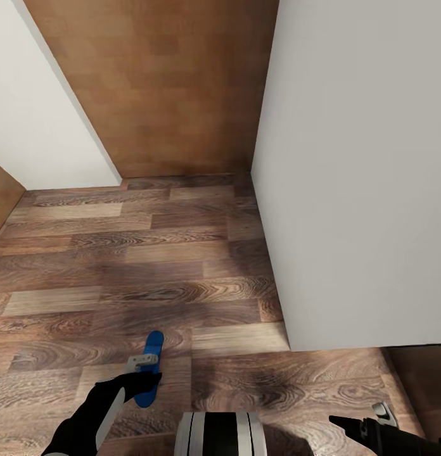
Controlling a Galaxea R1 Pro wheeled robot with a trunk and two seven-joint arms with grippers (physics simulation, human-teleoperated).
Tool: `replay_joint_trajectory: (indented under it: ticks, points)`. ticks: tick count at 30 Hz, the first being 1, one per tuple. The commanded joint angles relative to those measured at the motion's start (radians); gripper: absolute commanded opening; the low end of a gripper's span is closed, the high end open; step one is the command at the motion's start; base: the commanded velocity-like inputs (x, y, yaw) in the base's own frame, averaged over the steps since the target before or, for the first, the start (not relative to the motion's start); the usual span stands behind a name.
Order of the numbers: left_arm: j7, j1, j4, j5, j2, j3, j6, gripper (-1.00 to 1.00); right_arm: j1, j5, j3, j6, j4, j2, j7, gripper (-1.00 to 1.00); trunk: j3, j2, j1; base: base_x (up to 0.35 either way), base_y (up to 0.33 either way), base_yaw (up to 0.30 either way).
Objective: In the bedroom, move the book from the bed onto either nightstand, and place the two sandals side by side next to the bed.
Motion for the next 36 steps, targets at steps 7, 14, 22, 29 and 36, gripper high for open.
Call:
replay_joint_trajectory:
  ticks: [7, 14, 22, 29, 36]
  points:
    - [-0.001, 0.0, -0.001, 0.009, 0.0, 0.002, 0.006, 1.0, 0.0, 0.0, -0.001, 0.004, -0.001, 0.0, 0.003, 1.0, -0.028, -0.002, 0.003, 0.0, 0.0, 0.0]
    - [-0.001, 0.0, -0.001, 0.009, 0.001, 0.002, 0.006, 1.0, 0.0, 0.0, -0.001, 0.004, -0.001, 0.0, 0.003, 1.0, -0.035, -0.002, 0.004, 0.0, 0.0, 0.0]
    - [0.0, 0.0, -0.001, 0.009, 0.001, 0.002, 0.006, 1.0, 0.0, 0.0, -0.001, 0.004, -0.001, 0.0, 0.003, 1.0, -0.035, -0.002, 0.004, 0.046, 0.0, 0.0]
    - [0.0, 0.0, -0.001, 0.009, 0.001, 0.002, 0.006, 1.0, 0.0, 0.0, -0.001, 0.004, -0.001, 0.0, 0.003, 1.0, -0.035, -0.002, 0.004, 0.066, 0.0, 0.0]
    - [0.0, 0.0, -0.001, 0.009, 0.001, 0.002, 0.006, 1.0, 0.0, 0.0, -0.001, 0.004, -0.001, 0.0, 0.003, 1.0, -0.035, -0.002, 0.004, 0.005, 0.0, 0.0]
